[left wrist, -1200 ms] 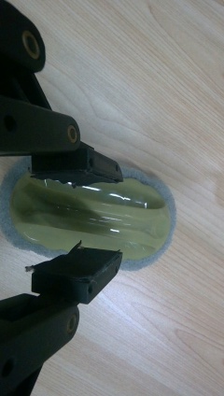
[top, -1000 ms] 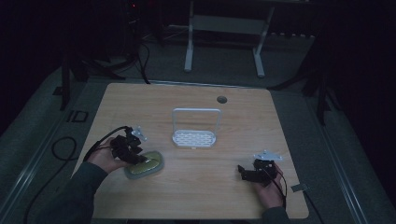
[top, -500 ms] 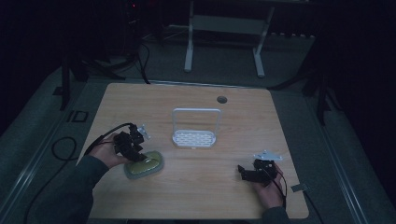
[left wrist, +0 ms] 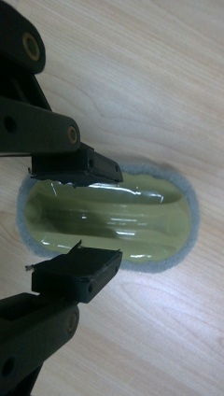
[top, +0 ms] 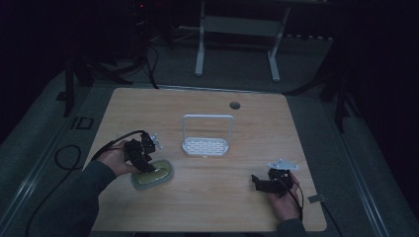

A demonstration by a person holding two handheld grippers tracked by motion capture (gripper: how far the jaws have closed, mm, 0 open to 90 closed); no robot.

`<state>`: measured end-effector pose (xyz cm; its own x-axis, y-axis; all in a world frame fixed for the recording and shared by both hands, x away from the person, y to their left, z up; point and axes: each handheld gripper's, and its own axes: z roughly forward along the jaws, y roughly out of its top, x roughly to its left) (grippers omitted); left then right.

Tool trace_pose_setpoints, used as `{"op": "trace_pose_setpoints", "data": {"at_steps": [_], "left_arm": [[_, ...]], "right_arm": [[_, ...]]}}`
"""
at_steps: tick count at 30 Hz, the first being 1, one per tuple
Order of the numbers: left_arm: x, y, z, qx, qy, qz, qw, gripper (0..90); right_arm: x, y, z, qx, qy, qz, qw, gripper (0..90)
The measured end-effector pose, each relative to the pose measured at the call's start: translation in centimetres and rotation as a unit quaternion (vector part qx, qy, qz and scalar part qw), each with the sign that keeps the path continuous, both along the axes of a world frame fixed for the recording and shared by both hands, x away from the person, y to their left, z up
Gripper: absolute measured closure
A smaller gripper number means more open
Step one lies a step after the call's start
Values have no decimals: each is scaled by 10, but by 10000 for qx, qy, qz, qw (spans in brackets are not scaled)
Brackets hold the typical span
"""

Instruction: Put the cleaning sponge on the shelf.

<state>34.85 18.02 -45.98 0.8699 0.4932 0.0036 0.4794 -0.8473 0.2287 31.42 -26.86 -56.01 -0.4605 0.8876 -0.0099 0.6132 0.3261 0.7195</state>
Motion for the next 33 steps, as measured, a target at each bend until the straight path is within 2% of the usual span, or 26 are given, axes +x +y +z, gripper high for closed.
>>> {"op": "trace_pose_setpoints", "data": {"at_steps": [12,21,33], "left_arm": [[5,-5,-6,200,198,-99,9996,552],[8,-12,-10,446,293,-163,9984,559],[12,-13,-15,481,454,-189,9976,604]], "right_arm": [[0,0,0,2,2,-2,10000,118],[0,0,0,2,1,-1,10000,118],[0,0,0,1,0,0,10000,118]]}}
